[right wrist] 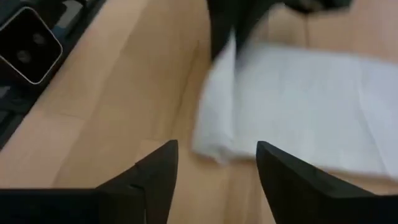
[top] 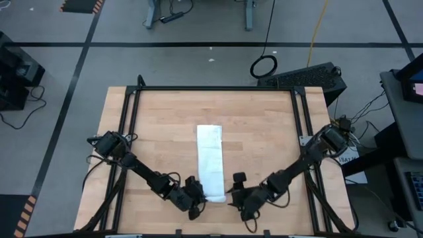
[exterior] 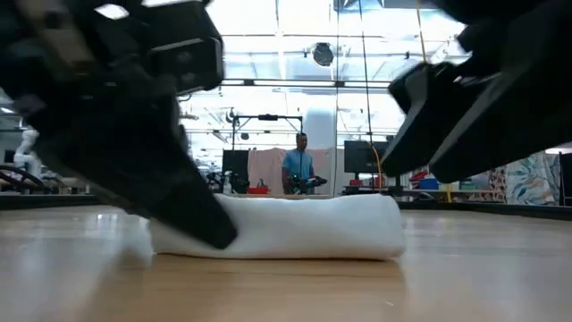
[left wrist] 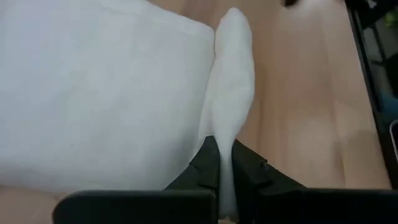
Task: Roll napkin
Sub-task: Roll the white table napkin
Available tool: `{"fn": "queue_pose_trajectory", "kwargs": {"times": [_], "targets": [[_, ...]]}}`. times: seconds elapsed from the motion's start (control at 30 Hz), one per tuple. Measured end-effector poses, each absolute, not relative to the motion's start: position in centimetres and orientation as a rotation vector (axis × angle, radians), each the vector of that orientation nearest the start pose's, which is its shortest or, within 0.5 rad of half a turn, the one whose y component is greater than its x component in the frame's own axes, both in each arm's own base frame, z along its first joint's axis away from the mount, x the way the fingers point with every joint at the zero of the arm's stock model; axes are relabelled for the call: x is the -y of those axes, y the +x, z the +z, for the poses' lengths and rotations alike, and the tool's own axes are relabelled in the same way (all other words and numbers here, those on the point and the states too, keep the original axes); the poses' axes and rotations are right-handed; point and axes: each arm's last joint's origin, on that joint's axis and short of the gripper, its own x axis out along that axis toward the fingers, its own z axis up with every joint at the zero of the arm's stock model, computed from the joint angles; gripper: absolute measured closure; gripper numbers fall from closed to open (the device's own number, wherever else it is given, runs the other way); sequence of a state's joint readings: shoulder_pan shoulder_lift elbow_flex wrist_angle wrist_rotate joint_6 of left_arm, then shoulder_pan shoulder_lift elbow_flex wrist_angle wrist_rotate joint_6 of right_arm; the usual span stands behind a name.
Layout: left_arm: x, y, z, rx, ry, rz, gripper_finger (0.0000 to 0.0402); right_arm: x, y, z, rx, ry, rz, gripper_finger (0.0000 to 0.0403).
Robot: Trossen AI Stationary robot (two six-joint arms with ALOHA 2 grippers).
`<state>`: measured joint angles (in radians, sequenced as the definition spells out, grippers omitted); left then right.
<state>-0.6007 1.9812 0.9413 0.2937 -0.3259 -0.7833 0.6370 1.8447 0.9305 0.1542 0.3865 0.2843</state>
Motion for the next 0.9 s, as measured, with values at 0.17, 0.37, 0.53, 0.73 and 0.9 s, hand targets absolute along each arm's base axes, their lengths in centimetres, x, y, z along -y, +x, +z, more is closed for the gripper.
{"fn": "queue_pose_trajectory", "kwargs": {"times": [0.17, 0.37, 0.53, 0.73, 0.9], "targets": [[18.9, 31.7, 9.6, -0.735, -0.515, 0.025, 0.0387, -22.1, 29.2, 13.2, -0.572, -0.145, 0.142, 0.0191], [18.1, 31.7, 9.3, -0.728, -0.592, -0.003, 0.0387, -21.8, 29.3, 11.5, -0.617, -0.137, 0.076, 0.0191], [17.7, 31.5, 9.1, -0.738, -0.627, 0.012, 0.0388, -21.7, 29.5, 10.8, -0.632, -0.186, 0.086, 0.0206], [17.6, 31.6, 9.0, -0.756, -0.661, 0.008, 0.0388, -21.6, 29.6, 10.2, -0.625, -0.257, 0.069, 0.0228], [17.6, 31.5, 8.9, -0.761, -0.674, 0.009, 0.0387, -21.2, 29.9, 10.2, -0.626, -0.240, 0.046, 0.0225]]}}
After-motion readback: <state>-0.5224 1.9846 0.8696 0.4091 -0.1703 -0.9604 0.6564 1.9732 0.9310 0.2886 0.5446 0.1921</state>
